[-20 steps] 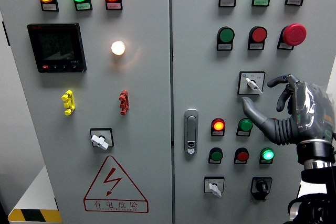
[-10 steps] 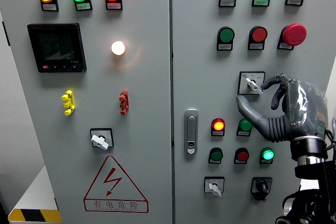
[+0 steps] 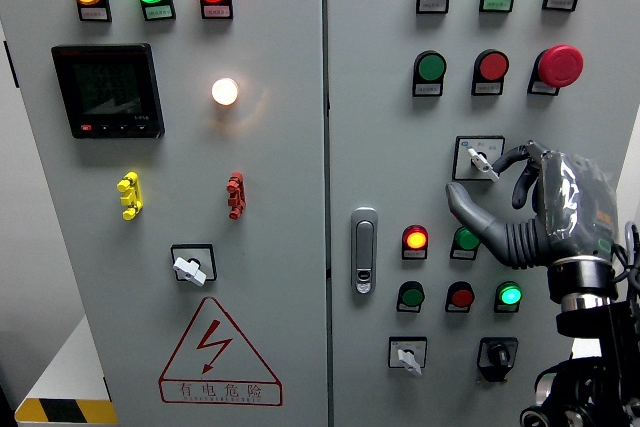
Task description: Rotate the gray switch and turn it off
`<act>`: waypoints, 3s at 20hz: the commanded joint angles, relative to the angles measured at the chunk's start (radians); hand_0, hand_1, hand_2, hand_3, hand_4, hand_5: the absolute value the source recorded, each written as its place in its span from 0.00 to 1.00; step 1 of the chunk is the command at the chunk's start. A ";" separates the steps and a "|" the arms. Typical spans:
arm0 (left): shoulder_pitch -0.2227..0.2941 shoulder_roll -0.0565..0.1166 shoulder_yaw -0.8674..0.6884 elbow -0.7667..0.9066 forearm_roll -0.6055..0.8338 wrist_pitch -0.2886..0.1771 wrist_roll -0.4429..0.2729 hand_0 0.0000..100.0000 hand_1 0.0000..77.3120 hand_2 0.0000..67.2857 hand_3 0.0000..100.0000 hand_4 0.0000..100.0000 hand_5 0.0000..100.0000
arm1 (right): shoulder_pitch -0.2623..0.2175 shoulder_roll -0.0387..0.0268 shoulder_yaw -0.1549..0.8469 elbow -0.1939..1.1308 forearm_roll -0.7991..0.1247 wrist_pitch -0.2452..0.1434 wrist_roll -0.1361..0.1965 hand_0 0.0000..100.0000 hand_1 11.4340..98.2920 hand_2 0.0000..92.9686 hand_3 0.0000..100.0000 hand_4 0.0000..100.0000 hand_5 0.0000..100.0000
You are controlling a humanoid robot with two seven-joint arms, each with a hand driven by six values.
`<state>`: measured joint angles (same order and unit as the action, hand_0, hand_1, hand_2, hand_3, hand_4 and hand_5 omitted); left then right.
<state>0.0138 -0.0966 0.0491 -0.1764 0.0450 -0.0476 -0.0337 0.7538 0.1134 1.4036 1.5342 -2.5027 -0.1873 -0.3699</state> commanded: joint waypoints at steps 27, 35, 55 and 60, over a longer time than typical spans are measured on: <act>0.000 0.002 0.000 0.000 -0.001 0.000 0.000 0.00 0.00 0.16 0.21 0.13 0.13 | 0.016 -0.0030 -0.002 -0.022 -0.088 0.005 0.005 0.00 0.30 0.68 1.00 1.00 0.98; 0.000 0.002 0.000 0.000 -0.001 -0.001 0.000 0.00 0.00 0.16 0.21 0.13 0.13 | 0.016 -0.0061 0.001 -0.042 -0.096 0.006 0.005 0.00 0.30 0.69 1.00 1.00 0.99; 0.000 0.002 0.000 0.000 0.001 0.000 0.000 0.00 0.00 0.16 0.21 0.13 0.13 | 0.047 -0.0076 0.001 -0.058 -0.096 0.006 0.005 0.00 0.24 0.72 1.00 1.00 1.00; -0.001 0.000 0.000 0.000 0.001 0.000 0.000 0.00 0.00 0.16 0.21 0.13 0.13 | 0.047 -0.0061 0.001 -0.060 -0.097 0.005 0.005 0.01 0.24 0.73 1.00 0.99 1.00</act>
<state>0.0134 -0.0963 0.0491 -0.1764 0.0450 -0.0478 -0.0337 0.8002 0.1074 1.4051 1.4744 -2.5991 -0.1818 -0.3650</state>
